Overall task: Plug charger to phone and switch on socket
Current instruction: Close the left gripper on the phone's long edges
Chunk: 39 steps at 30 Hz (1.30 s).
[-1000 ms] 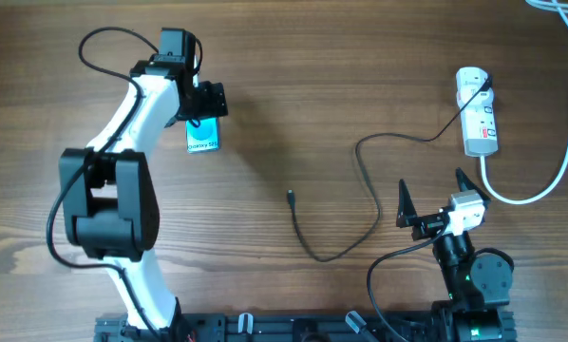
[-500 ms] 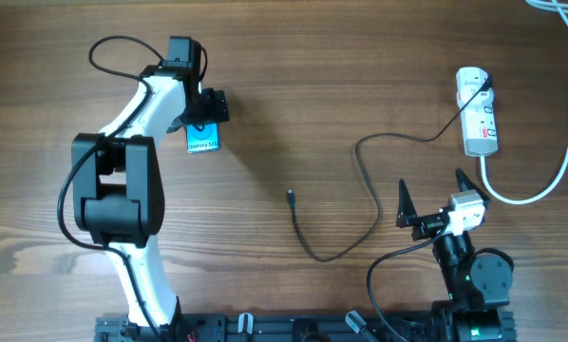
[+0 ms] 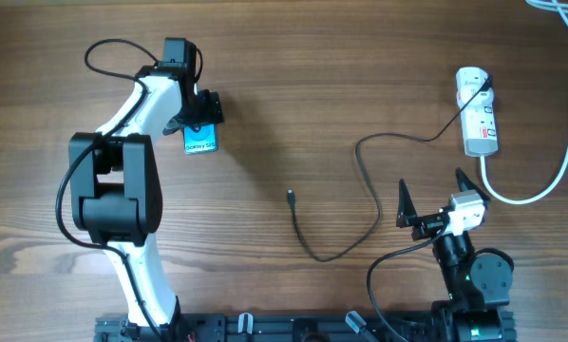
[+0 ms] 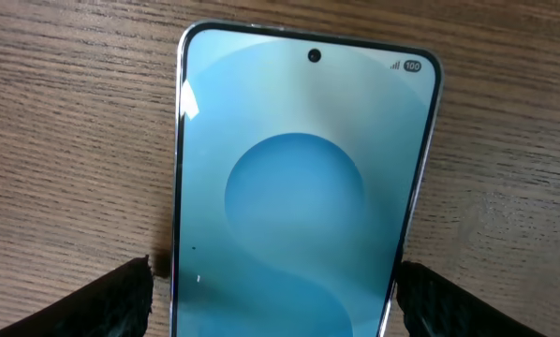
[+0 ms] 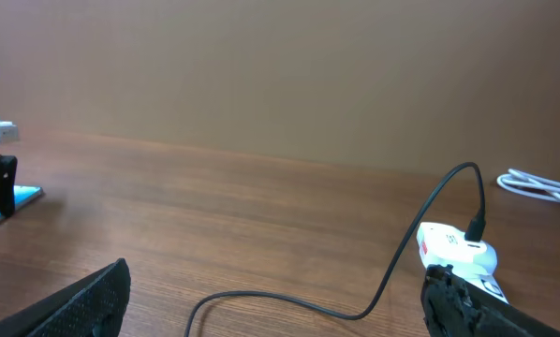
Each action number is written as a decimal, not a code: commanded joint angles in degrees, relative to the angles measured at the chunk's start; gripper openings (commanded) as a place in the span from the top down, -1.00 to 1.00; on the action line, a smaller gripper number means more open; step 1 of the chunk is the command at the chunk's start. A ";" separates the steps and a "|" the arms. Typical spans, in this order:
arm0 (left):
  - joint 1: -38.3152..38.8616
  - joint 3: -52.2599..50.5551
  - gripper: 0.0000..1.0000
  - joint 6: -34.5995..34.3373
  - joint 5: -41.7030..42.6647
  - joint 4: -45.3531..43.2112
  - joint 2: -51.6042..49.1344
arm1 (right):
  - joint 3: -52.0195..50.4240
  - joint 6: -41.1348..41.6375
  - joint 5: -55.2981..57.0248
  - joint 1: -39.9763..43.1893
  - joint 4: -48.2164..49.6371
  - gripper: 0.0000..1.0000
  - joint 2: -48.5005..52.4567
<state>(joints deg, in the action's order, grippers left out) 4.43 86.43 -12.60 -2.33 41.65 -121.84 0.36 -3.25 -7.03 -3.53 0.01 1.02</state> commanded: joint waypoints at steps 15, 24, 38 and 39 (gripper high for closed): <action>-0.04 -0.57 -0.75 0.31 -0.76 -1.11 -0.87 | -0.07 0.37 0.76 0.22 0.33 -1.00 -0.44; -0.02 -1.49 -0.80 0.37 1.01 -1.84 -0.87 | -0.07 0.37 0.76 0.22 0.33 -0.99 -0.44; -0.04 -2.23 -0.63 0.35 0.98 0.96 -0.87 | -0.07 0.37 0.76 0.22 0.33 -0.99 -0.44; -0.04 -2.23 -0.63 0.35 1.01 1.88 -0.87 | -0.07 0.37 0.76 0.22 0.31 -1.00 -0.44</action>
<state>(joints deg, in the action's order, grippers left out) 4.45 85.25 -12.51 -2.11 41.21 -121.84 0.36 -3.25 -7.03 -3.53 0.01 1.02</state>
